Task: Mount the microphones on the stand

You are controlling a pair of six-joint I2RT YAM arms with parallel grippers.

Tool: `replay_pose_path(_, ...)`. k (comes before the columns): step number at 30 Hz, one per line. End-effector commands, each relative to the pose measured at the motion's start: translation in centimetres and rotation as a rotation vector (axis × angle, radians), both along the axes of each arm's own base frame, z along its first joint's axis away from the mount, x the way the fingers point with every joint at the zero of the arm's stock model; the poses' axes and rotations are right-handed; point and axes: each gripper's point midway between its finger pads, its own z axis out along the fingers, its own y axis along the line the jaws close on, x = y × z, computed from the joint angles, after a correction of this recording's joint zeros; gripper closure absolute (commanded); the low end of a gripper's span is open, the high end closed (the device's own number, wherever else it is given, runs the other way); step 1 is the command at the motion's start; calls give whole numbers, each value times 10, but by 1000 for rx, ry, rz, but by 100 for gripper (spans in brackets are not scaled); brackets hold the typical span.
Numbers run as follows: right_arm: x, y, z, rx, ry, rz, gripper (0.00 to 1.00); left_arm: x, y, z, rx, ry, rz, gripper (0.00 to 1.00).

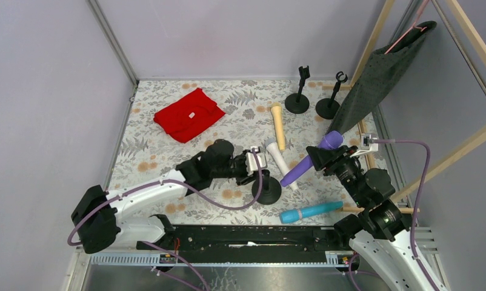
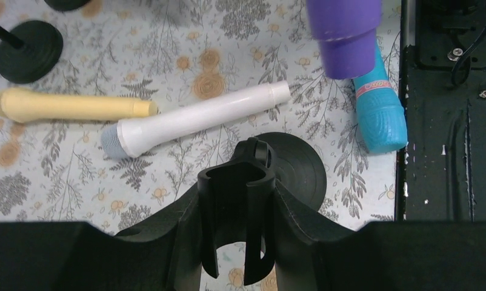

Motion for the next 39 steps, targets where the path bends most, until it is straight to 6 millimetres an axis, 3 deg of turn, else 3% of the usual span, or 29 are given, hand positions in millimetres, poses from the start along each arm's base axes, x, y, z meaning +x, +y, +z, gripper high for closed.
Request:
replay_pose_path(1,0,3,15,34,-52,16,100,11,-14,58,-209,-200,55,71)
replay_pose_path(5,2,3,13,43,-52,6,100,4,-16,44,-173,-191,30,63)
replay_pose_path(8,7,1,12,70,-47,-20,100,0,-16,35,-154,-187,28,47)
replay_pose_path(12,10,1,35,141,-118,-26,100,-4,-12,31,-165,-192,36,27)
replay_pose_path(15,15,3,44,168,-133,-28,100,-5,-7,34,-194,-197,58,20)
replay_pose_path(21,27,11,48,249,-122,-25,100,-6,4,32,-208,-183,106,19)
replay_pose_path(39,47,14,19,305,-66,-67,100,-16,16,23,-276,-114,149,25)
